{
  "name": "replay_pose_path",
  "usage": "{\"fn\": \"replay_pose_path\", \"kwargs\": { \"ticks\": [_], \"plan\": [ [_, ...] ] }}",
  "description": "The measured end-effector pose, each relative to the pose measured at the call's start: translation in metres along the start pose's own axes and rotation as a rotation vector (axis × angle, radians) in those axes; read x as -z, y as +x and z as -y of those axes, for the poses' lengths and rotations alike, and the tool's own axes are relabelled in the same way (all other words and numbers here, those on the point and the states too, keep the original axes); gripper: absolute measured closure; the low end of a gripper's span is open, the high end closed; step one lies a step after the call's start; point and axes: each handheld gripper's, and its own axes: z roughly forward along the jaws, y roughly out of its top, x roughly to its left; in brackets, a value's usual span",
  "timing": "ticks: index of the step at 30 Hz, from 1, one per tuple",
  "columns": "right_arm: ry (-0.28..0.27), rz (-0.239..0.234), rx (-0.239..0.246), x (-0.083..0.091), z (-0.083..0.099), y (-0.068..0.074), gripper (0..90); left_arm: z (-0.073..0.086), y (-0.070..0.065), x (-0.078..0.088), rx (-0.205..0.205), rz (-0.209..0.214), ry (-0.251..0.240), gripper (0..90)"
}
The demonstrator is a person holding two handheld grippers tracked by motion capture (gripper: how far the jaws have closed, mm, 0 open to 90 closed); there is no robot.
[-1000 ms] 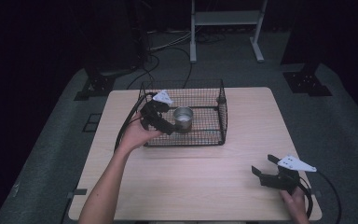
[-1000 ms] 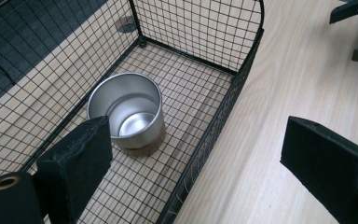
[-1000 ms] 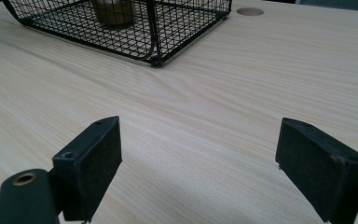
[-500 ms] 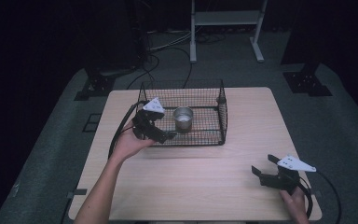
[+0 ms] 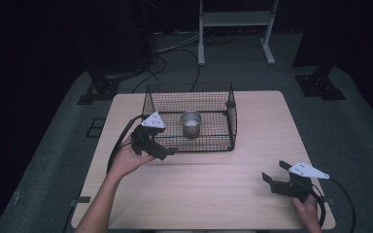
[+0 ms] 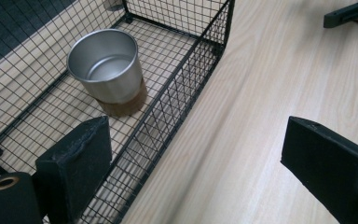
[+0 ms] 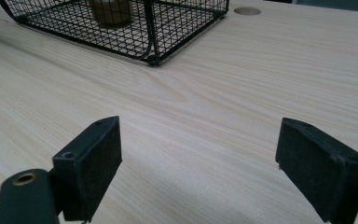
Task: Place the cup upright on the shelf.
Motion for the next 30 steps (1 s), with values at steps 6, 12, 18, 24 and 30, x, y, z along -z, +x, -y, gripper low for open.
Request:
{"fn": "replay_pose_path", "kwargs": {
  "ticks": [6,12,18,24,30],
  "plan": [
    [0.001,-0.001,0.000,0.000,0.000,0.000,13.6,0.012,-0.005,0.003,0.006,-0.010,-0.004,7.6],
    [0.000,0.001,0.000,0.000,0.000,0.000,13.6,0.028,-0.007,0.001,0.024,-0.017,0.010,7.5],
    [0.001,0.001,0.000,0.000,0.000,0.000,13.6,0.041,-0.009,0.004,0.048,-0.021,-0.009,7.5],
    [0.002,0.002,0.000,0.000,0.000,0.000,13.6,0.051,-0.012,0.007,0.055,-0.015,-0.036,7.5],
    [0.004,0.004,-0.004,0.000,0.000,0.000,13.6,0.061,-0.018,0.010,0.069,-0.016,-0.064,7.2]
  ]
}}
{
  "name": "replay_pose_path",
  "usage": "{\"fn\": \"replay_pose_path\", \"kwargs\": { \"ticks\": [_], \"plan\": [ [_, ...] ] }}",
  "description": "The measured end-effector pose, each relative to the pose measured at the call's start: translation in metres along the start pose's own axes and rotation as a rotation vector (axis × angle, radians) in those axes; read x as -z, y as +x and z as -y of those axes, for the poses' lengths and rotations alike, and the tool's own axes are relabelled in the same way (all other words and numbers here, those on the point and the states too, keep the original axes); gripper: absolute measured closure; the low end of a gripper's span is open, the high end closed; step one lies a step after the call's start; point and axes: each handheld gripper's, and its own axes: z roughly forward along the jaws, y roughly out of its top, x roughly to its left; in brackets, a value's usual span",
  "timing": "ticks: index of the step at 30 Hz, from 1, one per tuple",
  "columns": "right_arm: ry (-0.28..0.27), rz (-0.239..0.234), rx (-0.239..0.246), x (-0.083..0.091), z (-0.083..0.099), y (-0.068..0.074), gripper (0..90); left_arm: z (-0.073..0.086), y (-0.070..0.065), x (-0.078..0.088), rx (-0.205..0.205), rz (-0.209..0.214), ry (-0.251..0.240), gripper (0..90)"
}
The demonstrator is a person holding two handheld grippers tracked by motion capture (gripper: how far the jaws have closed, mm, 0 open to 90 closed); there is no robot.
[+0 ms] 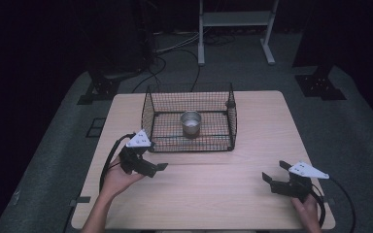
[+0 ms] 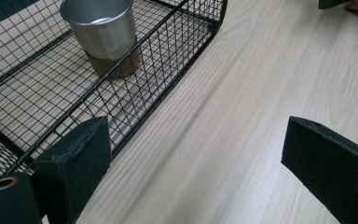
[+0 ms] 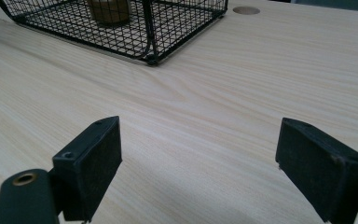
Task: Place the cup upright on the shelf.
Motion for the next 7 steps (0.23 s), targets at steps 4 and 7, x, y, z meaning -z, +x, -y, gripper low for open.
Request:
{"fn": "replay_pose_path", "kwargs": {
  "ticks": [4,7],
  "plan": [
    [0.002,0.001,0.003,0.000,0.000,0.000,13.6,0.008,-0.002,0.002,0.012,0.000,-0.018,7.2],
    [0.002,0.002,0.002,0.000,0.000,0.000,13.6,0.017,-0.003,0.005,0.027,-0.005,-0.032,7.2]
  ]
}}
